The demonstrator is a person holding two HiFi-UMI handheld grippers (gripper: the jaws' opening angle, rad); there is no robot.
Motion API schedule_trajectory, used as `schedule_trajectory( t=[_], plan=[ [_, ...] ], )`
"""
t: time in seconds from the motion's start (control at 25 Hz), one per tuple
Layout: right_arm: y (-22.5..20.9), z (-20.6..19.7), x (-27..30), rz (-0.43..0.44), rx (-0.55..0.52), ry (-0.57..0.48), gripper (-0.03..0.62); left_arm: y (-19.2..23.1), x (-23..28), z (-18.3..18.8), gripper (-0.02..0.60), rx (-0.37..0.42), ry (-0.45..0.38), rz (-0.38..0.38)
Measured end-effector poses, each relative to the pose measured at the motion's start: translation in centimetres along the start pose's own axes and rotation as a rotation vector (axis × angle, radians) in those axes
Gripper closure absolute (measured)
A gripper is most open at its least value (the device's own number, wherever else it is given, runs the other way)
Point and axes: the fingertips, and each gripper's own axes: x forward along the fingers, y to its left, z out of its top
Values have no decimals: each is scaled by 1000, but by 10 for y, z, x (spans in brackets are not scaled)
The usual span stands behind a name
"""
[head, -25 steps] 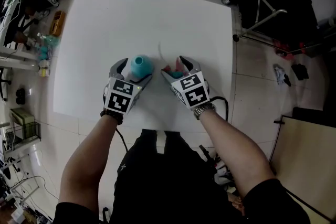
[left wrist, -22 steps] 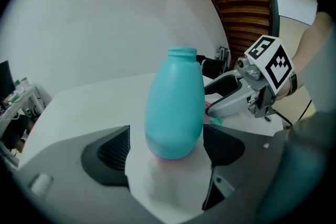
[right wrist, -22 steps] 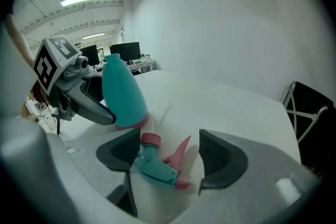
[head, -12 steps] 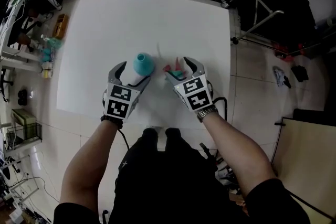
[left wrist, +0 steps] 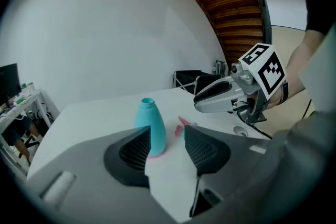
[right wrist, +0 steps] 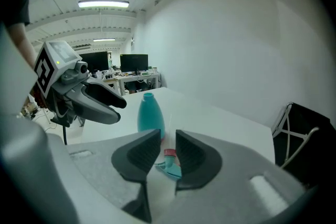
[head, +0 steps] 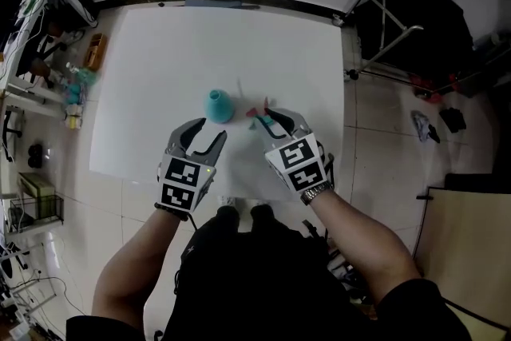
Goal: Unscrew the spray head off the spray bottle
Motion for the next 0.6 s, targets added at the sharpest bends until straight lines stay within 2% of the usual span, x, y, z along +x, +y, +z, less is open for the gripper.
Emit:
schedule_trajectory(
  t=[0.08,0.28,0.6],
  plan=[
    [5,7,-8,3,-2,-19,582,-9,-4,7,403,-4,-19,-18],
    [26,20,-18,46,8,-33,600,-30,-8,27,560,-2,-56,-55],
    [43,19,-22,81,38,-11,602,-44,-8,39,565,-5,-60,-80]
  ],
)
